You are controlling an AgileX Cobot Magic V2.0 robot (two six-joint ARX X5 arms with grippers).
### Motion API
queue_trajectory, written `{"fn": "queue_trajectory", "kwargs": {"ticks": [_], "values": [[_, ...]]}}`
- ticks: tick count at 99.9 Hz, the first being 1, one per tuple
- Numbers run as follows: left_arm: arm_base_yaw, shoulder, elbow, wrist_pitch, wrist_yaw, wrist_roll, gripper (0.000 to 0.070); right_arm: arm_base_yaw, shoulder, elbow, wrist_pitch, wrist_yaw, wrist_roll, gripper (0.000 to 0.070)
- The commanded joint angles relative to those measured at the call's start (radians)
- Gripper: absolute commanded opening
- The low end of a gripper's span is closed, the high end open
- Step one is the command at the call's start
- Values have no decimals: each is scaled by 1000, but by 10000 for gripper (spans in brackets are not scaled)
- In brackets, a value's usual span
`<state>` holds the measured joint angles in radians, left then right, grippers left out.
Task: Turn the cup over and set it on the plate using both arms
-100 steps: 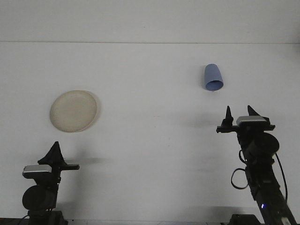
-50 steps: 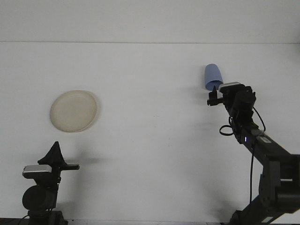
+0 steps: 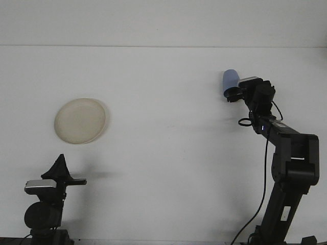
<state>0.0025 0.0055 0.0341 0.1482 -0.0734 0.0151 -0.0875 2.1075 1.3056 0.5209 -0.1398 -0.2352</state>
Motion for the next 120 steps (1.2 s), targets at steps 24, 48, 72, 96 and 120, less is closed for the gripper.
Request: {"fn": "queue_trajectory", "kwargs": {"ticks": [24,48,72,96,120], "values": [[1,-1,-20,10,-4,-1,14,4,57,49,8,-69,0,0],[1,-1,-20,10,-4,-1,13,4,27,49,9,-78,77,0],[1,-1,-20,10,-4,-1,14,2,-113,49,-56,-105,200,0],[1,-1,-20,10,-4,-1,13,12,-392,49,-381,-177,326,0],[1,-1,-20,10,-4,-1,14,103,-666,50,-808,-254,318,0]]}}
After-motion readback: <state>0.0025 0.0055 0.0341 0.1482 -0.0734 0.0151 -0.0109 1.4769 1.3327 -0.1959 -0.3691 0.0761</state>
